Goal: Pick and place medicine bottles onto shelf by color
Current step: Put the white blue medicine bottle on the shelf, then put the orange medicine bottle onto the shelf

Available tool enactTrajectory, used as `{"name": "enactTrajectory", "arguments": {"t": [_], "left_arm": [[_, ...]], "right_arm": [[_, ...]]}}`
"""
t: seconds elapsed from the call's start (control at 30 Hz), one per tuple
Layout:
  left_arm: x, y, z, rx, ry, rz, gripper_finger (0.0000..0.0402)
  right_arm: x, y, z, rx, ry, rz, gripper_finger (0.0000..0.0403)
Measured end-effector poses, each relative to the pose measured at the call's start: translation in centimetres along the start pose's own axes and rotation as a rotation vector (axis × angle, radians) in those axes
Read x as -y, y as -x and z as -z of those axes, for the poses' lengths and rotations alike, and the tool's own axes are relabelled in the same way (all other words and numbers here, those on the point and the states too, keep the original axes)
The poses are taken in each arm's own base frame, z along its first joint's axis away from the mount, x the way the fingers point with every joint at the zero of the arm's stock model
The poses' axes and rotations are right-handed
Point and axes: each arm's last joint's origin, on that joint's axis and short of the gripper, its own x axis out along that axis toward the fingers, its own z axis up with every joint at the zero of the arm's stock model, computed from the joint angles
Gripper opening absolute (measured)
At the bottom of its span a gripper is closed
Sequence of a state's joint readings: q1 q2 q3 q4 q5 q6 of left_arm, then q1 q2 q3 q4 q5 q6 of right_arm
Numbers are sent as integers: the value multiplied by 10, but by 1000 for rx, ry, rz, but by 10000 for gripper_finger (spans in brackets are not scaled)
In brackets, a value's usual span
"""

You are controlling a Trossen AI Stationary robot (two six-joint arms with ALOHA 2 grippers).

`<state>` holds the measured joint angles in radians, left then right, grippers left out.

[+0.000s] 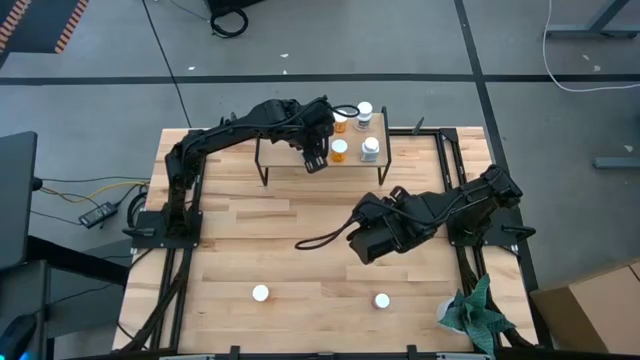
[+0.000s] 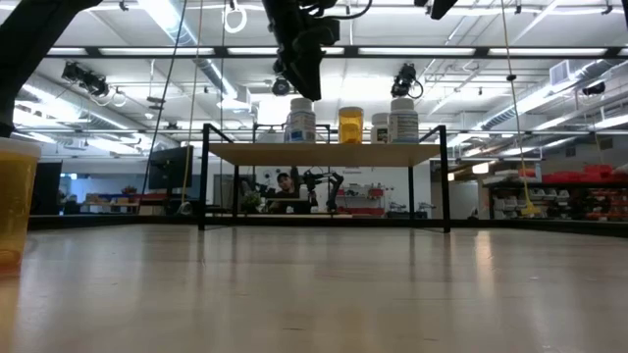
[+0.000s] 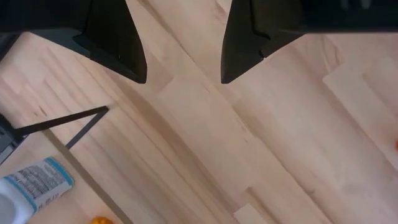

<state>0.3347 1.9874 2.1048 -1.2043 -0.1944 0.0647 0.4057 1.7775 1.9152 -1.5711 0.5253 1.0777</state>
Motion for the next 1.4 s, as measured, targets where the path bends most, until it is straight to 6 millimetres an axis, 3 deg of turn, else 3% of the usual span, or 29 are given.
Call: {"name": "enactTrajectory", "arguments": {"t": [0.9, 1.4], "left_arm": [[-1, -1, 0, -3, 32, -60, 172], [-4, 39, 6, 79, 79, -52, 172]], "right_arm": [[1, -1, -2, 42, 2, 25, 213], [4, -3, -7, 66, 0, 48, 213]]}}
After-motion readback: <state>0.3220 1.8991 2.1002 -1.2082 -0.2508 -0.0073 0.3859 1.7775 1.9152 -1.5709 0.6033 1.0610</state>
